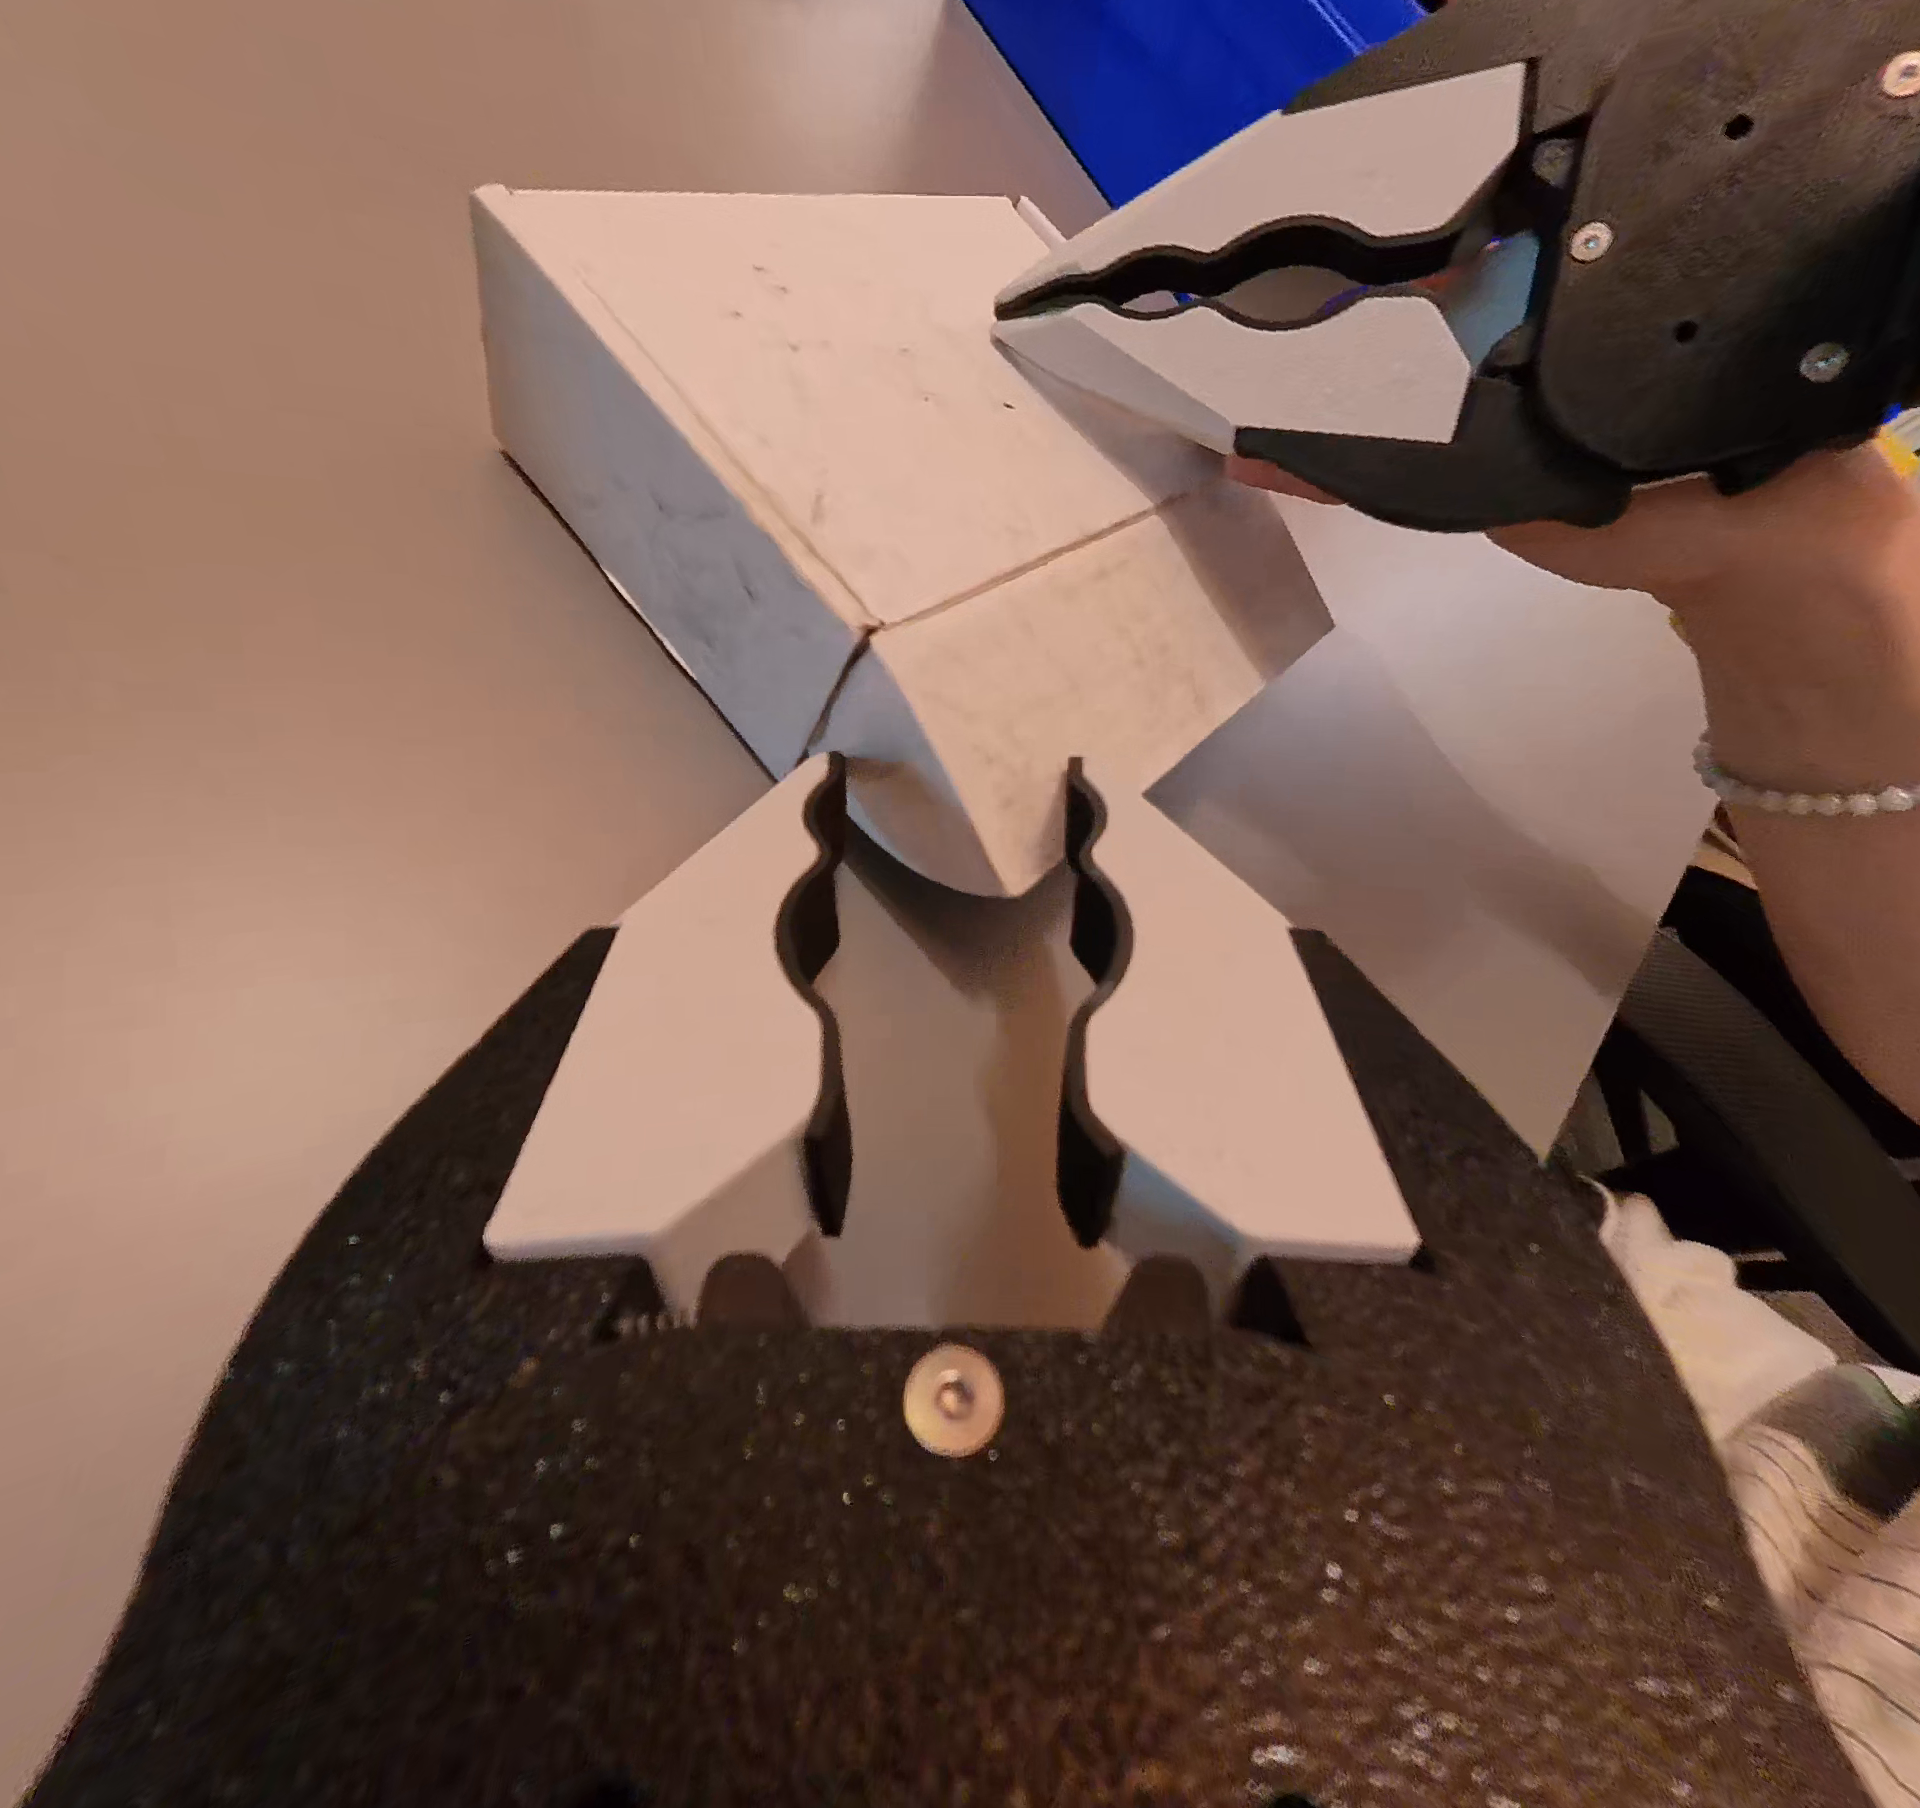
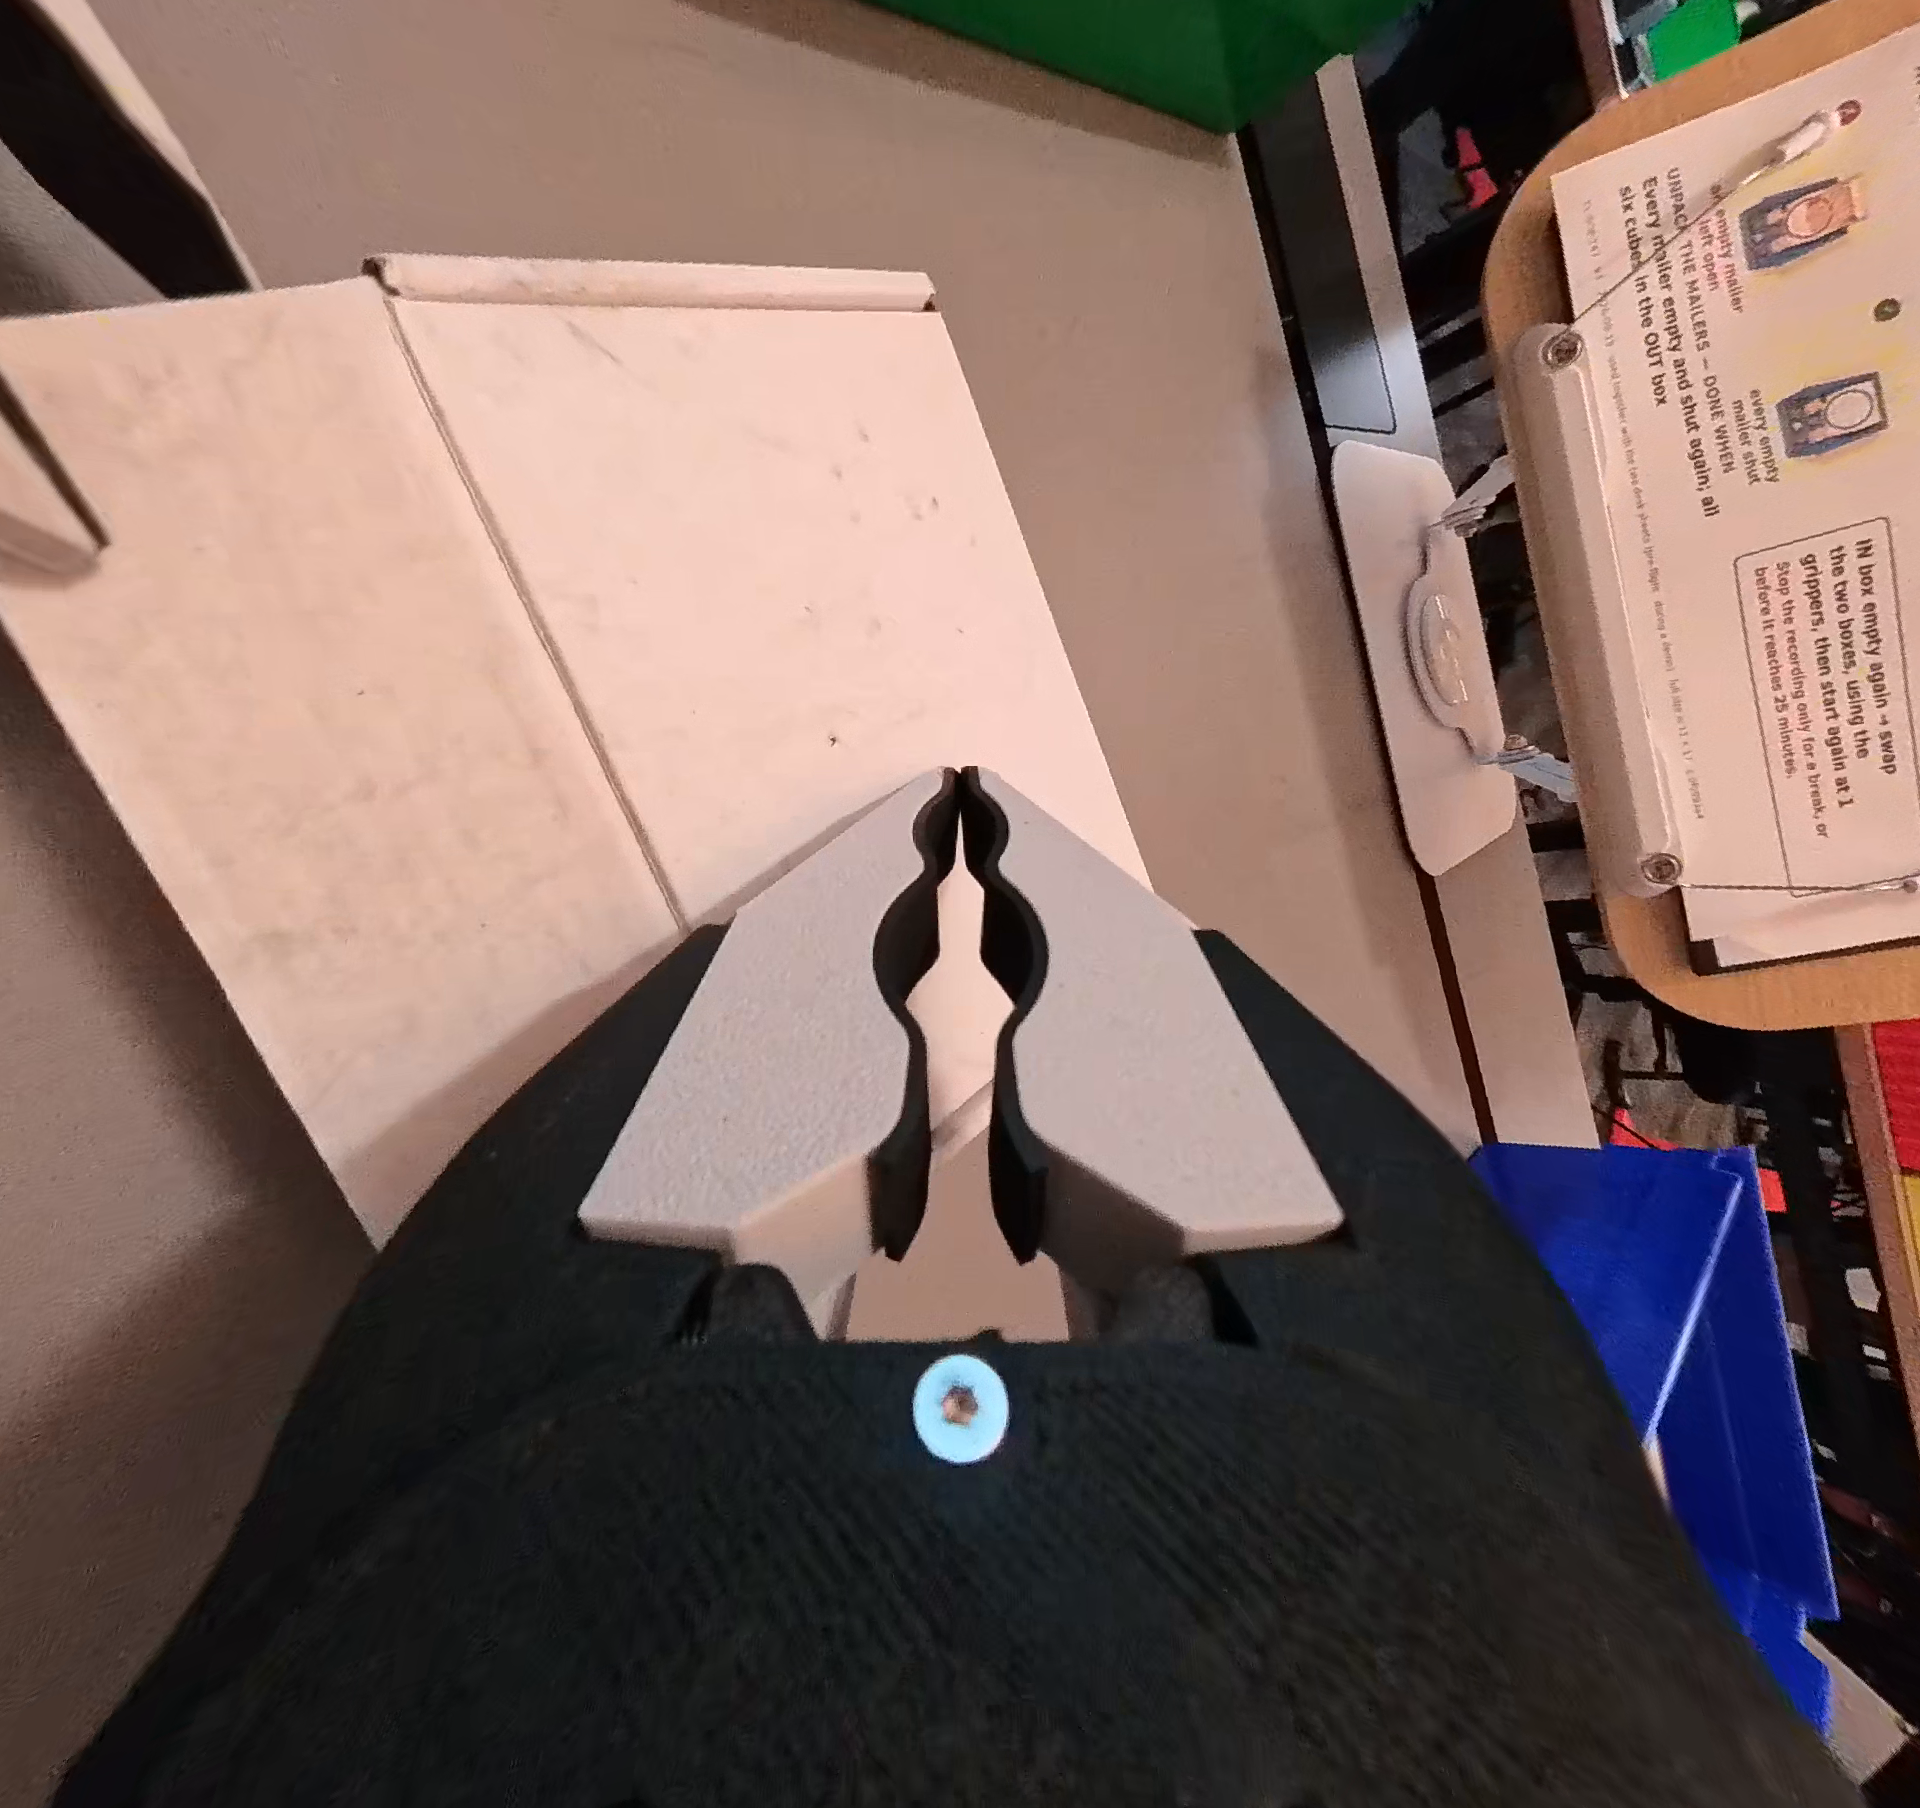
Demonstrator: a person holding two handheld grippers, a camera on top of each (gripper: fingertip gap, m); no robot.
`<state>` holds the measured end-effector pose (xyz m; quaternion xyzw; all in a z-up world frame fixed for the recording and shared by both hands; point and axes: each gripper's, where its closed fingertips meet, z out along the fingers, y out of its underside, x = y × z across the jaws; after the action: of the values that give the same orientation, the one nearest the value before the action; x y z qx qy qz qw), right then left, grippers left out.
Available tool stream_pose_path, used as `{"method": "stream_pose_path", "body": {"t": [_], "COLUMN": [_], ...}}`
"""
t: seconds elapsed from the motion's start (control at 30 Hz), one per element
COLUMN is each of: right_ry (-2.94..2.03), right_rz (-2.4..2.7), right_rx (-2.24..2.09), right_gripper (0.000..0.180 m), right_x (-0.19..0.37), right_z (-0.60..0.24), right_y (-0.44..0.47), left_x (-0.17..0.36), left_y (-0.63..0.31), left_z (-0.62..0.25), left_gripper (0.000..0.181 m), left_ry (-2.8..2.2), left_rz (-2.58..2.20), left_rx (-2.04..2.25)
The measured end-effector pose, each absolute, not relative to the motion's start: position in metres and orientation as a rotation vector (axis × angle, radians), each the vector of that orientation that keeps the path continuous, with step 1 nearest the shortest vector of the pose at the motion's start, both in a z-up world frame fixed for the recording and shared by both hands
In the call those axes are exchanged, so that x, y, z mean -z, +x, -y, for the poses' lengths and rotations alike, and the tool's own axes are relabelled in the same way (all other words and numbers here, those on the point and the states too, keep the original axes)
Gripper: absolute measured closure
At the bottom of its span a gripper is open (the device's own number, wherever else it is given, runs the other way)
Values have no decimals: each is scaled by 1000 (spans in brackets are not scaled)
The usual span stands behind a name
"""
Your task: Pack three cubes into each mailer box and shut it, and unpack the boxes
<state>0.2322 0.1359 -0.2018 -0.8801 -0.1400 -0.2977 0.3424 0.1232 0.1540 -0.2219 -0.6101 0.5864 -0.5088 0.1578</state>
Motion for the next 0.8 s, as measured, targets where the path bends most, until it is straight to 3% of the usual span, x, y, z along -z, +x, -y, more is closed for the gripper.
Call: {"method": "stream_pose_path", "body": {"t": [0.3, 0.4, 0.47, 0.53, 0.67, 0.8], "right_ry": [-2283, -2277, -2257, -2224, -2123, -2215], "right_rz": [371, 398, 272, 126, 160, 212], "right_rx": [782, 774, 746, 645, 485, 627], "right_gripper": [180, 180, 155, 141, 134, 139], "right_x": [201, 199, 185, 169, 163, 206], "right_z": [-136, -132, -119, -96, -51, -26], "right_y": [231, 229, 231, 223, 183, 176], "left_x": [226, 226, 224, 213, 175, 155], "left_y": [129, 126, 121, 117, 123, 153], "left_z": [-157, -156, -157, -165, -192, -207], "left_gripper": [142, 134, 128, 128, 143, 181], "left_ry": [-1663, -1656, -1626, -1577, -1407, -1205], "left_rz": [-1766, -1782, -1812, -1785, -1681, -1692], "left_rx": [1332, 1333, 1315, 1292, 1201, 988]}}
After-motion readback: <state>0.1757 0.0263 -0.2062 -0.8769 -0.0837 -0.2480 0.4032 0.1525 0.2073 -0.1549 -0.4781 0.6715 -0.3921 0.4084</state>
